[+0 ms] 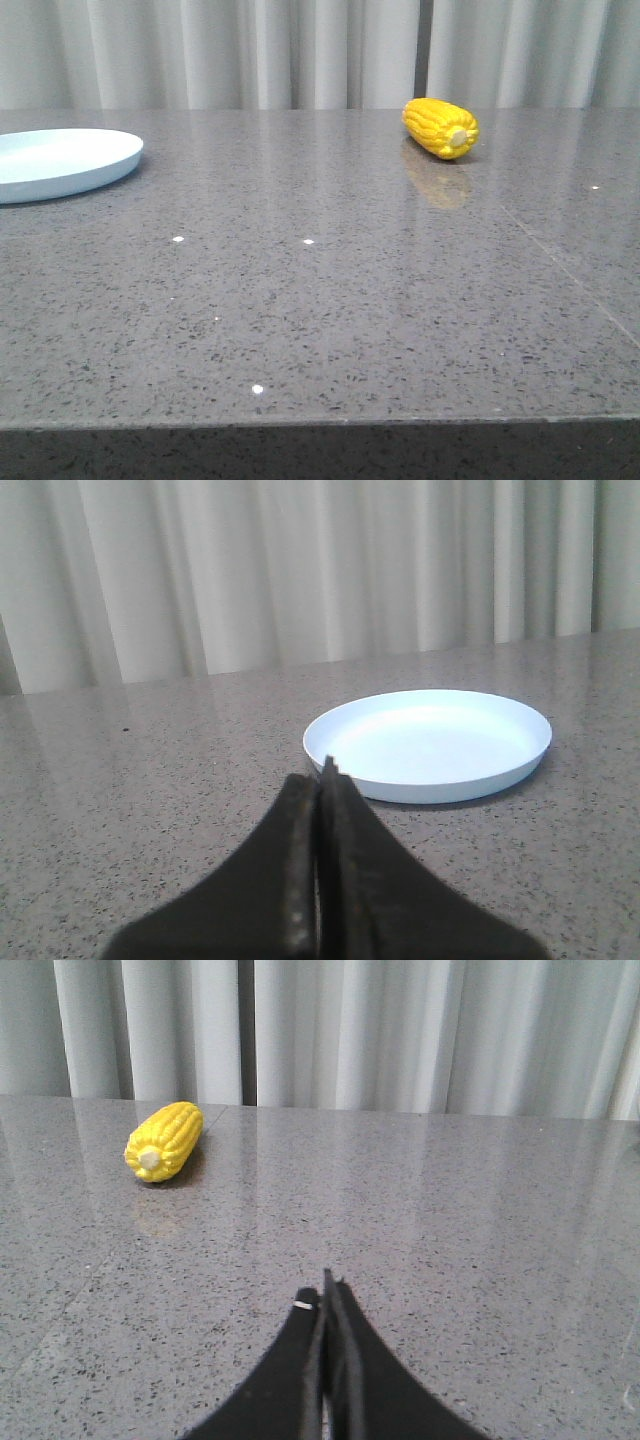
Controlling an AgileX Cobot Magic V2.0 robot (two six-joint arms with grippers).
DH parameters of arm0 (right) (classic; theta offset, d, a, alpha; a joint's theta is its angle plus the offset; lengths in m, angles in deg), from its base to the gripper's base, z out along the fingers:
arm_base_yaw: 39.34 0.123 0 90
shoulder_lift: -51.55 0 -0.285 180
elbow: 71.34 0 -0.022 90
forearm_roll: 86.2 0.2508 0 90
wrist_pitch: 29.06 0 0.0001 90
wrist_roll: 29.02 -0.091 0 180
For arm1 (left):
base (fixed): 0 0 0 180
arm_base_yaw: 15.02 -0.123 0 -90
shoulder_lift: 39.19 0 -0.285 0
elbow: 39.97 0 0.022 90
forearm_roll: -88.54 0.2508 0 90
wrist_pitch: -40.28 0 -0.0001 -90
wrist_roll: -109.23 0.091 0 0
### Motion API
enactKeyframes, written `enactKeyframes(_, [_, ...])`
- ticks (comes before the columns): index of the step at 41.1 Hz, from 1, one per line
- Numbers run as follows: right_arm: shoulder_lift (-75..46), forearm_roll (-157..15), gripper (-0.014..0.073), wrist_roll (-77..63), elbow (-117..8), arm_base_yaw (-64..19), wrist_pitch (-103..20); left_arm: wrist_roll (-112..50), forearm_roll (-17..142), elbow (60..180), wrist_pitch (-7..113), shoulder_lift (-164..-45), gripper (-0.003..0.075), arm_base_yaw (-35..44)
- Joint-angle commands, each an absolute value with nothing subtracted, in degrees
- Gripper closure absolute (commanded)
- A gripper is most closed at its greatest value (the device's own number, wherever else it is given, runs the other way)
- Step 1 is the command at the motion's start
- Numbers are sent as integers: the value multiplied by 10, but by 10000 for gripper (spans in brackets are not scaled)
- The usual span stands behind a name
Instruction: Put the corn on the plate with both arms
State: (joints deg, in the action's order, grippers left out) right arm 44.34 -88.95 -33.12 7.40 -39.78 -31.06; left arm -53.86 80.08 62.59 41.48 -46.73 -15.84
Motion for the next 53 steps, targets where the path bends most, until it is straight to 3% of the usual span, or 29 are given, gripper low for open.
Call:
enactKeyframes(1, [453,-892,662,-329,71,-400,-259,-540,796,623,369,-455,741,-160])
enactKeyframes(31, [453,-892,662,-329,61,-400,-222,-542,796,638,331,-455,741,-160])
enactKeyframes(43, [427,-892,662,-329,-101,-400,-353,-542,796,825,403,-480,741,-160])
enactKeyframes(53, [305,-892,662,-329,-260,-400,-492,-542,796,996,556,-596,741,-160])
